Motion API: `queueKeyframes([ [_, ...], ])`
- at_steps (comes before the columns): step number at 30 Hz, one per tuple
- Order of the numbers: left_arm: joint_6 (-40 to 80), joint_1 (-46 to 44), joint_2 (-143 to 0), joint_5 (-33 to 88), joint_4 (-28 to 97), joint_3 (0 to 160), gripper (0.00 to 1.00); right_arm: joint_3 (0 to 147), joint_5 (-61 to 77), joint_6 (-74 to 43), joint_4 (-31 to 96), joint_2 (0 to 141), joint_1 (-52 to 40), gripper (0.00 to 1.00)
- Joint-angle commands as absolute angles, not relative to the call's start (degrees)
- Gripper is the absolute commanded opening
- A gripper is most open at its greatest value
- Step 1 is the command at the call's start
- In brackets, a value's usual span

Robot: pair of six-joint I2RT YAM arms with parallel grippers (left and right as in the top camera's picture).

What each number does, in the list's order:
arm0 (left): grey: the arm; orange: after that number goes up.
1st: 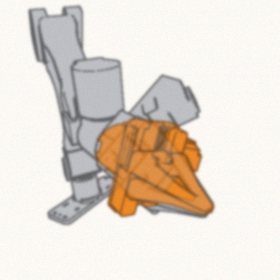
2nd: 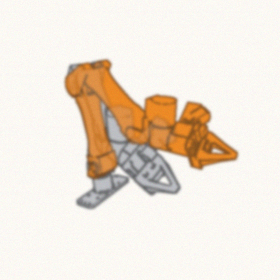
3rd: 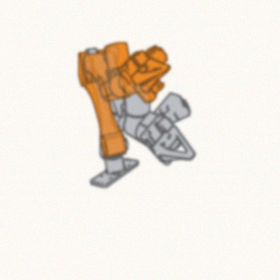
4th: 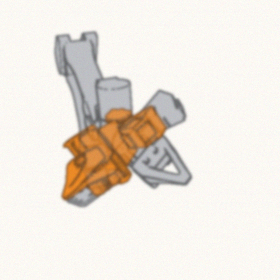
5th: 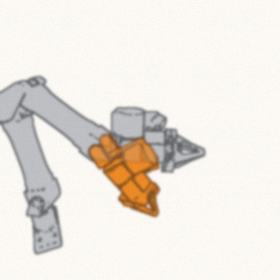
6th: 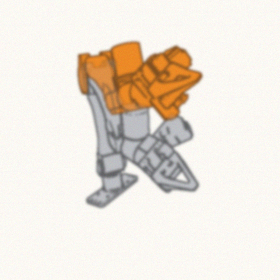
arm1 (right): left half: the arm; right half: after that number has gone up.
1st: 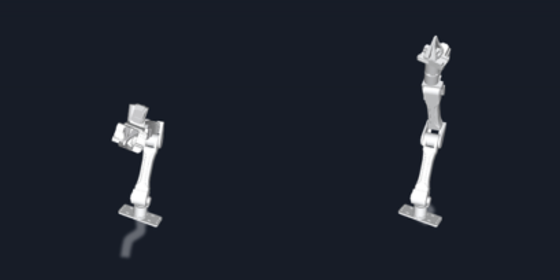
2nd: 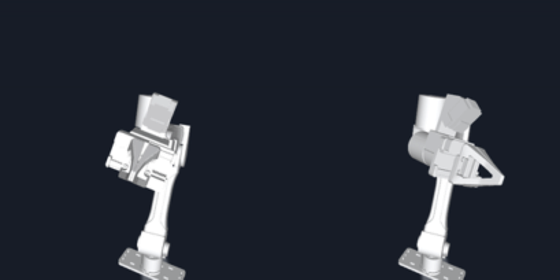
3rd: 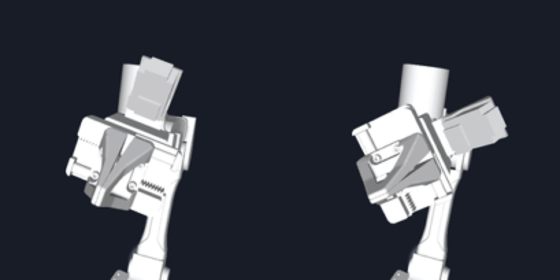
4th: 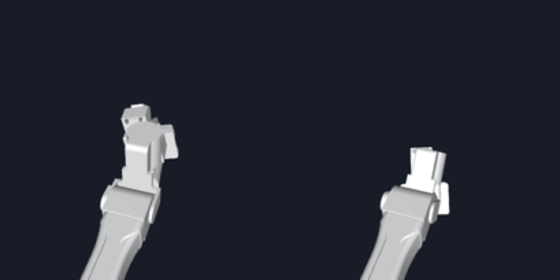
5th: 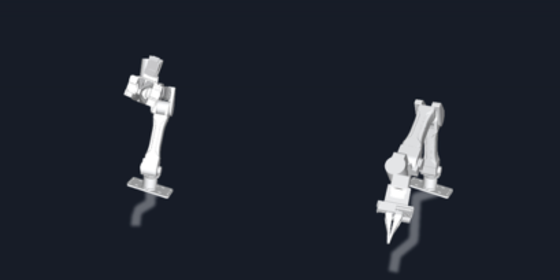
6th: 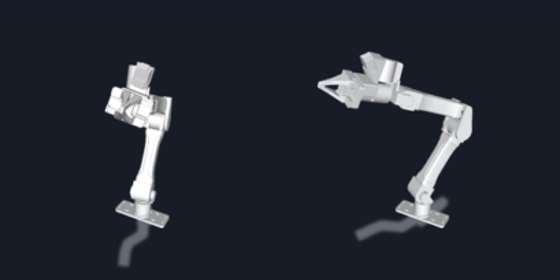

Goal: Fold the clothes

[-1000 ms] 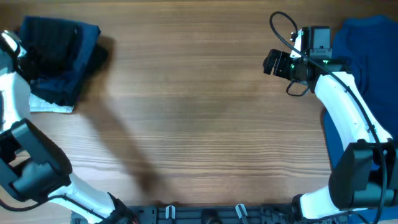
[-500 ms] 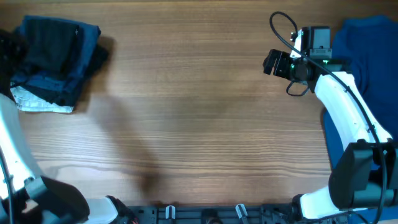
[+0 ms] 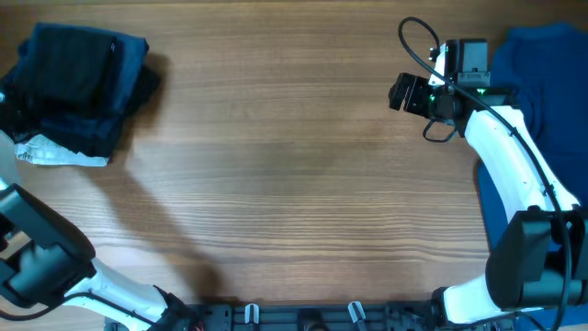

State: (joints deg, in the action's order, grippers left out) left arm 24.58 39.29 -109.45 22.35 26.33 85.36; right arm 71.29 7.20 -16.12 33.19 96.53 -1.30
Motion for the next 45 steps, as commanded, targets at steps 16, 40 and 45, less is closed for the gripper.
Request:
queueKeyframes([
  [16, 33.5, 25.6, -93.1, 30.1, 28.1, 85.5, 0.10, 70.8, 6.4, -15.0, 33.1, 97.5, -1.4, 1.00],
  [40, 33.5, 20.5, -93.1, 26.5, 28.1, 85.5, 1.00, 70.8, 6.4, -15.0, 33.1, 62.0, -7.7, 1.00],
  [45, 33.5, 20.5, -93.1, 26.5, 28.1, 85.5, 1.00, 70.8, 6.4, -15.0, 35.5, 38.1, -8.3, 0.99],
])
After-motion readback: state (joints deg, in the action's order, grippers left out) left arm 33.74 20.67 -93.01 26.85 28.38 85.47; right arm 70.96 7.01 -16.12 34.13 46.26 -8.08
